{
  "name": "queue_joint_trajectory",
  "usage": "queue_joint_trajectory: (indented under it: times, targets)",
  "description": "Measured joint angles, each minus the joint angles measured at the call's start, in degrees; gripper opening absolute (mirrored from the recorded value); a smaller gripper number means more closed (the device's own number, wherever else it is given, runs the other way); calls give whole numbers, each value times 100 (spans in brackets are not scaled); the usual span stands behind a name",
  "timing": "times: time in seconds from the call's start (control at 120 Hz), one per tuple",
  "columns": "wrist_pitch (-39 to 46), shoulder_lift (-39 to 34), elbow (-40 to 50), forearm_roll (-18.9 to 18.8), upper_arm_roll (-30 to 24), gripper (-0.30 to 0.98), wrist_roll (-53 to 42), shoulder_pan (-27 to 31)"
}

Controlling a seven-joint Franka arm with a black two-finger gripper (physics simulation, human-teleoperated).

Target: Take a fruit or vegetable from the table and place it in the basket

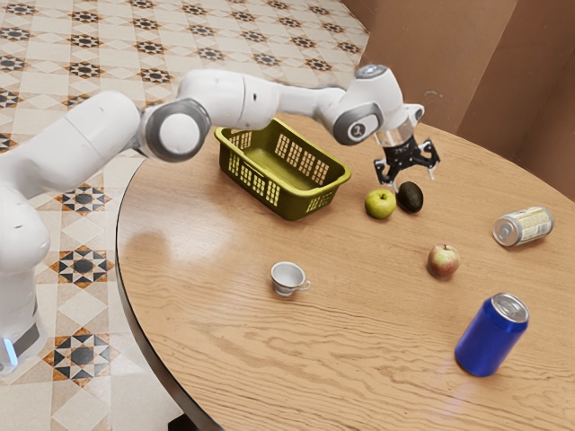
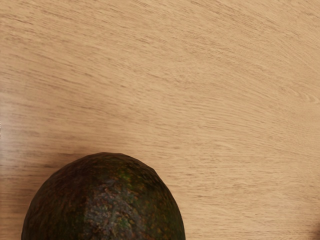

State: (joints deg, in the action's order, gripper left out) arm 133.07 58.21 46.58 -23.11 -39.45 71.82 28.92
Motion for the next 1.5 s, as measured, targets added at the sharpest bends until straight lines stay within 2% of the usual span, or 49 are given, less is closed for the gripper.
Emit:
queue_joint_trajectory:
  times: [0.675, 0.792, 1.025, 1.117, 1.258, 1.383, 1.425, 1.5]
  targets:
    - [-247, 64, 142, -4, 53, 64, -95, -35]
    - [-291, 62, 173, -6, 94, 56, -99, -35]
    - [-480, 23, 170, -77, 234, 29, -95, -38]
    - [-718, -120, 150, -259, 265, 33, -92, -30]
    - [-1309, -541, 123, -525, 310, 32, -86, 31]
    - [-1994, -1315, 207, -641, 493, 32, -37, 37]
    - [-2235, -1857, 594, -543, 783, 33, 5, 28]
    - [-2588, -2898, 1647, -148, 1398, 33, 106, 20]
